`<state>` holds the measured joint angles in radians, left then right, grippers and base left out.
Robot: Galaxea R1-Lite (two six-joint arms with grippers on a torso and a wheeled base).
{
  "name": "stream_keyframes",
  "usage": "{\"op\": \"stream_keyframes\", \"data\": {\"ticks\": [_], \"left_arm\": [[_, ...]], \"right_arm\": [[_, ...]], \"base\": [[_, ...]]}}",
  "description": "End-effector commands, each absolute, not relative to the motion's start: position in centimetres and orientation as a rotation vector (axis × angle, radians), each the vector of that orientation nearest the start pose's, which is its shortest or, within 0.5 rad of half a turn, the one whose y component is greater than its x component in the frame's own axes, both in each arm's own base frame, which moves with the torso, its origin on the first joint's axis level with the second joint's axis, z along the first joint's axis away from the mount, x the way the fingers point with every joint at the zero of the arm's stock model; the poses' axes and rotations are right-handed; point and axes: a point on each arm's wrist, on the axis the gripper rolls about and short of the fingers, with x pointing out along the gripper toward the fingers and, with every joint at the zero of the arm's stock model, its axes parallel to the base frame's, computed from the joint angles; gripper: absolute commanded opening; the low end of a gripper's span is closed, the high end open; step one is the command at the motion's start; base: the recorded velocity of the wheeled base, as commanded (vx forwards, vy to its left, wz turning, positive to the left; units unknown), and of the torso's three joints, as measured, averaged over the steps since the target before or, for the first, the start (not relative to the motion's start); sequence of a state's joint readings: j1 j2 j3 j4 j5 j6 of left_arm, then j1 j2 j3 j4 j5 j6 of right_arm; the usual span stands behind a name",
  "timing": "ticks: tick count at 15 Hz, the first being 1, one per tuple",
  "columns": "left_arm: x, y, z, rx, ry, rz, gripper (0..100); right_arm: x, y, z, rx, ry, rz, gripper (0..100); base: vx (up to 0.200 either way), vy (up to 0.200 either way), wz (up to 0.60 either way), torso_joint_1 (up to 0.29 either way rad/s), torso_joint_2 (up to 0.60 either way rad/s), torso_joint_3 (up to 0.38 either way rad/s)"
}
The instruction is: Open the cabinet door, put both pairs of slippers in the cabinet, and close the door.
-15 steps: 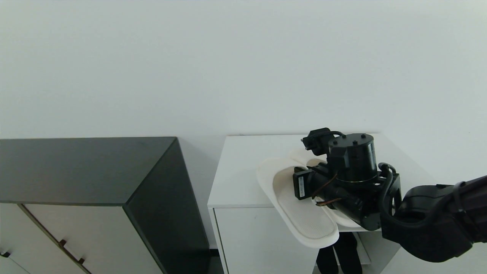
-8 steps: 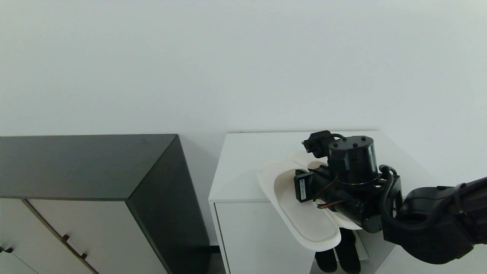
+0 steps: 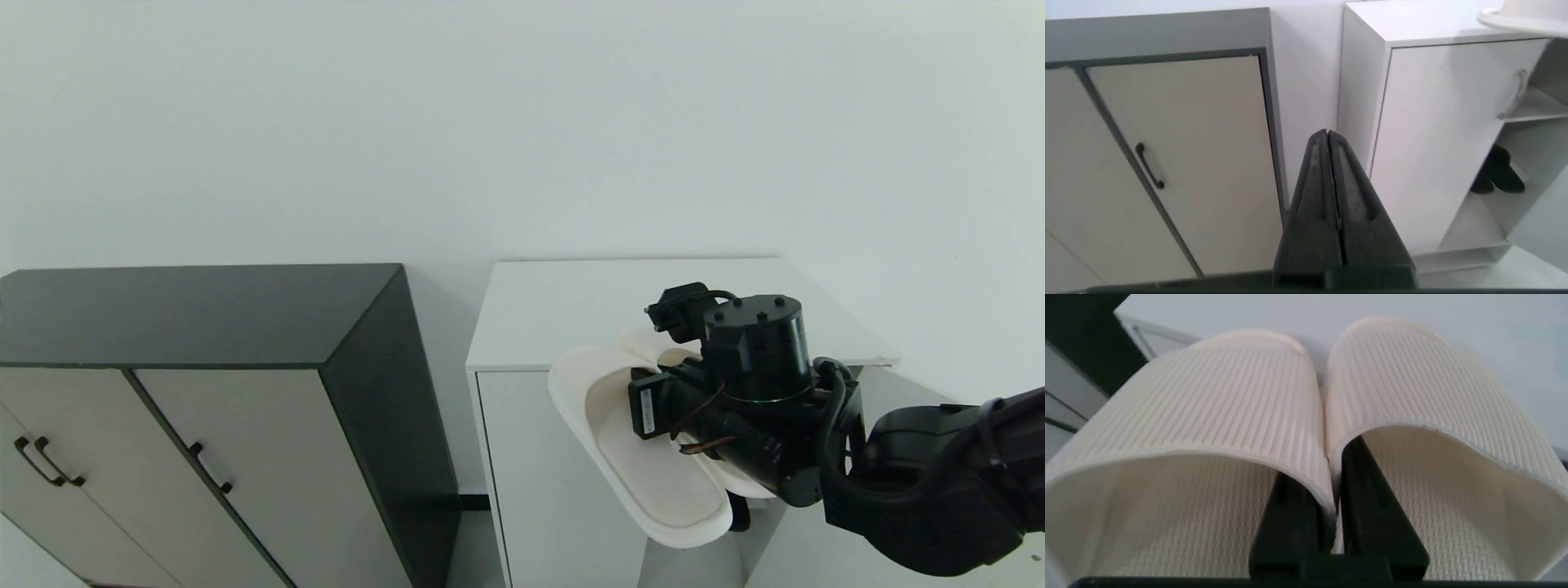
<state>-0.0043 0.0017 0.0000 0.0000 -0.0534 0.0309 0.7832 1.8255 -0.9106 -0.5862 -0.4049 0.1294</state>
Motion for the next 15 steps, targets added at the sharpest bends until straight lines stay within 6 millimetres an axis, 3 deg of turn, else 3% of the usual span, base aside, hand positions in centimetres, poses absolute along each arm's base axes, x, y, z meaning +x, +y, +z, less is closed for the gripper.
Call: {"op": "stream_keyframes", "data": {"ticks": [1, 15], "left_arm": [[-2.27, -0.11, 7.55, 0.031, 0.001, -0.057, 0], [-2.27, -0.11, 7.55, 0.031, 0.001, -0.057, 0]], "right_arm": [[24.49, 23.16, 16.48, -0.059, 0.3, 0.356, 0], [24.15, 23.2, 16.14, -0.07, 0.309, 0.365, 0]], "base": [[-0.2, 0.0, 0.0, 0.002, 0.0, -0.002], [0.0, 0.0, 0.0, 0.0, 0.0, 0.0]]}}
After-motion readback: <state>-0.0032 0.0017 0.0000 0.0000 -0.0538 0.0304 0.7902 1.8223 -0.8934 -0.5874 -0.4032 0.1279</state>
